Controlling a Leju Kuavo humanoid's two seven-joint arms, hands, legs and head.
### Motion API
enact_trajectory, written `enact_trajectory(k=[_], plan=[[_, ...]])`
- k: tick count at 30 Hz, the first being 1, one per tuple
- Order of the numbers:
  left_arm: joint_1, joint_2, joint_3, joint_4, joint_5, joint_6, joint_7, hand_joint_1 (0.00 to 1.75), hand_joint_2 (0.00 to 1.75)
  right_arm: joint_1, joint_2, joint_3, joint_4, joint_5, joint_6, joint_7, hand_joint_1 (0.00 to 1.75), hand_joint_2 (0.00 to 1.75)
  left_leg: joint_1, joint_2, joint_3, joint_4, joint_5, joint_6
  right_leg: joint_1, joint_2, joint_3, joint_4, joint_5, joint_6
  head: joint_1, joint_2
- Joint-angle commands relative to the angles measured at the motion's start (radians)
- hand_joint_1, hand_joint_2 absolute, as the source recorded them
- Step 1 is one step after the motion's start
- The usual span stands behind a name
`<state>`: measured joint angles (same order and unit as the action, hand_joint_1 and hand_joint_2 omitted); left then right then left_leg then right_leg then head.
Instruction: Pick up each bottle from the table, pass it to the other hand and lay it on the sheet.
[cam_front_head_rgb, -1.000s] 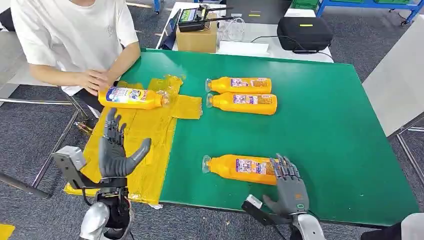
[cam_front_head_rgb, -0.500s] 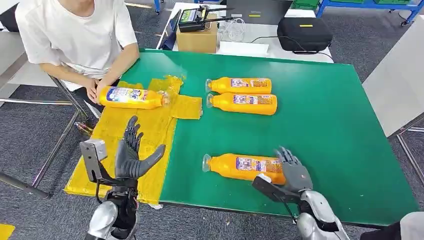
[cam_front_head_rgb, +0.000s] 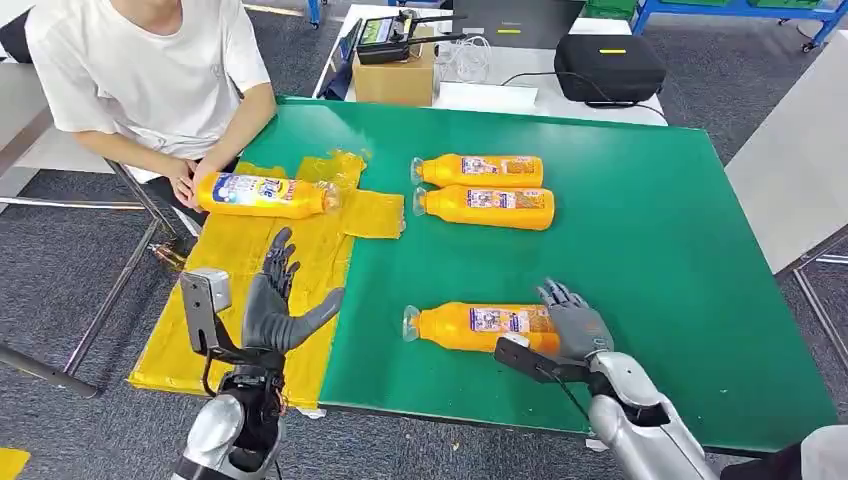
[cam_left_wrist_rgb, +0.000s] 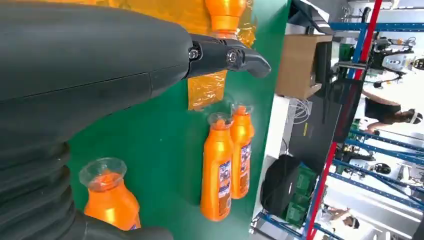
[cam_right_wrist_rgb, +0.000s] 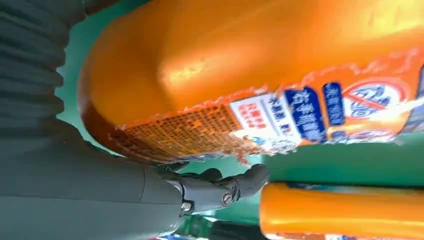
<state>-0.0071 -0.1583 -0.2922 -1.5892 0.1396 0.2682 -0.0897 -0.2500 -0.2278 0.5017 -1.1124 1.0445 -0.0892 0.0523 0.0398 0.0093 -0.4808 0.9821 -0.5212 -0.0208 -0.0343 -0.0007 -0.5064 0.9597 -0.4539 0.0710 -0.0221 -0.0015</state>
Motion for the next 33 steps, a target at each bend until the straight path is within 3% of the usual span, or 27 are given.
enact_trajectory(k=[1, 2, 3, 5, 9, 11, 12, 22, 27, 32, 33], plan=[[-0.052, 0.059, -0.045, 0.088, -0.001, 0.003, 0.012, 0.0, 1.75, -0.156, -0.086, 0.217, 0.172, -0.115, 0.153, -0.033, 0.07, 1.75, -0.001, -0.001, 0.002, -0.002, 0.0, 0.002, 0.0, 0.0, 0.002, -0.001, 0.0, -0.003, 0.0, 0.0], [-0.051, 0.06, -0.044, 0.088, -0.001, 0.003, 0.012, 0.0, 1.75, -0.162, -0.101, 0.235, 0.175, -0.126, 0.167, -0.028, 1.15, 1.75, -0.001, -0.001, 0.004, -0.003, 0.001, 0.003, 0.0, -0.001, 0.003, -0.003, 0.001, -0.004, 0.0, 0.0], [-0.052, 0.062, -0.043, 0.088, -0.002, 0.002, 0.012, 0.0, 1.75, -0.168, -0.119, 0.253, 0.176, -0.164, 0.185, -0.024, 1.34, 1.75, -0.001, -0.001, 0.003, -0.002, 0.001, 0.002, 0.0, -0.001, 0.002, -0.002, 0.0, -0.003, 0.0, 0.0], [-0.051, 0.063, -0.041, 0.087, -0.002, 0.002, 0.012, 0.0, 1.75, -0.171, -0.131, 0.26, 0.183, -0.169, 0.191, -0.02, 1.57, 1.75, -0.001, -0.001, 0.003, -0.002, 0.0, 0.002, 0.0, -0.001, 0.003, -0.001, 0.0, -0.003, 0.0, 0.0], [-0.051, 0.062, -0.041, 0.093, -0.002, 0.002, 0.012, 0.0, 1.75, -0.165, -0.137, 0.271, 0.217, -0.173, 0.195, 0.024, 1.64, 1.75, -0.001, -0.003, 0.005, -0.003, 0.001, 0.003, 0.0, -0.002, 0.005, -0.003, 0.001, -0.004, 0.0, 0.0], [-0.053, 0.061, -0.038, 0.096, -0.002, 0.001, 0.012, 0.0, 1.75, -0.163, -0.139, 0.29, 0.24, -0.143, 0.187, 0.052, 1.59, 1.75, -0.001, -0.003, 0.006, -0.003, 0.001, 0.003, 0.0, -0.002, 0.006, -0.004, 0.001, -0.004, 0.0, 0.0], [-0.063, 0.06, -0.037, 0.109, -0.001, 0.002, 0.012, 0.0, 1.75, -0.16, -0.132, 0.279, 0.274, -0.159, 0.192, 0.057, 1.69, 1.75, -0.001, -0.004, 0.007, -0.005, 0.002, 0.005, 0.0, -0.003, 0.007, -0.005, 0.001, -0.005, 0.0, 0.0], [-0.056, 0.07, -0.045, 0.107, 0.006, 0.001, 0.01, 0.0, 1.75, -0.155, -0.085, 0.202, 0.362, -0.236, 0.146, -0.006, 1.75, 1.75, 0.0, -0.004, 0.013, -0.003, 0.002, 0.003, 0.001, -0.003, 0.013, -0.005, 0.001, -0.003, 0.0, 0.0], [-0.016, 0.069, -0.061, 0.088, 0.022, 0.029, -0.034, 0.0, 1.75, -0.005, -0.008, 0.031, 0.173, -0.526, 0.143, -0.216, 1.75, 1.75, 0.0, -0.003, 0.016, -0.004, 0.002, 0.003, 0.001, -0.003, 0.017, -0.006, 0.001, -0.004, 0.0, 0.0], [0.051, 0.052, -0.054, 0.05, -0.005, 0.073, -0.107, 0.0, 1.75, 0.145, 0.136, -0.084, -0.094, -0.596, 0.017, -0.298, 1.75, 1.75, 0.002, 0.0, 0.019, -0.006, 0.0, 0.002, 0.003, 0.0, 0.018, -0.007, 0.0, -0.006, 0.001, 0.0], [0.076, 0.076, -0.079, 0.041, 0.204, -0.114, -0.001, 0.0, 1.75, 0.19, 0.198, -0.136, -0.172, -0.662, -0.028, -0.366, 1.75, 1.75, 0.002, 0.002, 0.018, -0.004, -0.001, 0.001, 0.002, 0.003, 0.017, -0.004, 0.0, -0.004, 0.0, 0.0]])
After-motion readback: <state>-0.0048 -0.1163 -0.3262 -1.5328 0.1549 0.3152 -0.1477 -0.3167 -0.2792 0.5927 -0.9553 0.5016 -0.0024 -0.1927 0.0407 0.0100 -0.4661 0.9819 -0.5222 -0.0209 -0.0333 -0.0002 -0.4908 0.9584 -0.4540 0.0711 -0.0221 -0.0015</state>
